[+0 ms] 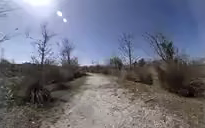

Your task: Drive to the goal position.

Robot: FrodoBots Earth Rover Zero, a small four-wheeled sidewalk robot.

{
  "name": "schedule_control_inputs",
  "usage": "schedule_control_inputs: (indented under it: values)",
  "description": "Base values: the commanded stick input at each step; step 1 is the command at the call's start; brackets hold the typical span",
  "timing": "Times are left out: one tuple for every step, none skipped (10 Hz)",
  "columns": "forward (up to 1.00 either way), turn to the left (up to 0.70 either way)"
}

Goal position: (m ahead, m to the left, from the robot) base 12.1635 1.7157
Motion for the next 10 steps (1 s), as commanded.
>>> schedule_control_inputs:
  values:
    - [0.7, 0.0]
    - [0.7, 0.0]
    - [0.7, 0.0]
    - [0.7, 0.0]
    - [0.7, 0.0]
    - [0.7, 0.0]
    - [0.7, 0.0]
    - [0.7, 0.0]
    - [0.7, 0.0]
    - [0.7, 0.0]
